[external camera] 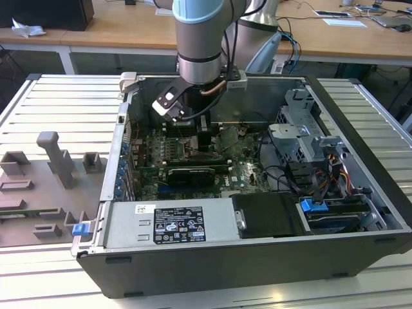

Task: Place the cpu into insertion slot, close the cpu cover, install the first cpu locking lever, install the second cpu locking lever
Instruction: 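Place the cpu into insertion slot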

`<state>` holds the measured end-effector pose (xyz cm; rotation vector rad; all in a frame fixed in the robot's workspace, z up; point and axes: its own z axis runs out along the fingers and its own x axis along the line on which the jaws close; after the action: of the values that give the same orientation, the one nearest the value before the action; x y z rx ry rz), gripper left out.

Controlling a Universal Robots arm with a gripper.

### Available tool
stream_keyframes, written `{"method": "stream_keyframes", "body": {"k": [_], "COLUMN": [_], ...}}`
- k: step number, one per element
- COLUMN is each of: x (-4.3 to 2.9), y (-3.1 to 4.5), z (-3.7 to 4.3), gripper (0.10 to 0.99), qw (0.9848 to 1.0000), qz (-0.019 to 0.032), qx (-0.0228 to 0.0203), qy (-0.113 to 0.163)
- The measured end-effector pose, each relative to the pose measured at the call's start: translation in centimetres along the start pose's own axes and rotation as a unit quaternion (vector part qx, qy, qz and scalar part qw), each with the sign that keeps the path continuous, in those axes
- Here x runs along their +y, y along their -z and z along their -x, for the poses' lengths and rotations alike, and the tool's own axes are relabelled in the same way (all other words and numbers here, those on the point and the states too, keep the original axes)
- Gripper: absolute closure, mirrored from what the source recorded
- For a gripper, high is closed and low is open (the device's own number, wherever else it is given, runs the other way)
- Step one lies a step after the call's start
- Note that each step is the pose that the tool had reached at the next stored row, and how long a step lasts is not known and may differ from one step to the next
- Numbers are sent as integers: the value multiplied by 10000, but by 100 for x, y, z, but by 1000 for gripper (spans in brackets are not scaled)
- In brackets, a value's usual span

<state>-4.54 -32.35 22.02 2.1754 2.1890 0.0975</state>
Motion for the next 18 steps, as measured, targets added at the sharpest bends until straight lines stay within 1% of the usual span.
{"method": "stream_keyframes", "body": {"k": [2,3,5,6,8,11,15,18], "x": [-3,-7,-10,-9,-7,-5,-7,-7], "y": [-34,-70,-108,-126,-138,-159,-188,-201], "z": [-1,-2,-7,-26,-55,-98,-98,-98], "gripper": [545,545,545,545,545,545,545,545], "qw": [10000,9999,9999,9999,9999,9999,9999,9999], "qz": [0,1,1,0,1,1,1,1], "qx": [-7,-10,-11,-12,-12,-28,-37,-62], "qy": [-84,-115,-116,-116,-115,-116,-127,-126]}}
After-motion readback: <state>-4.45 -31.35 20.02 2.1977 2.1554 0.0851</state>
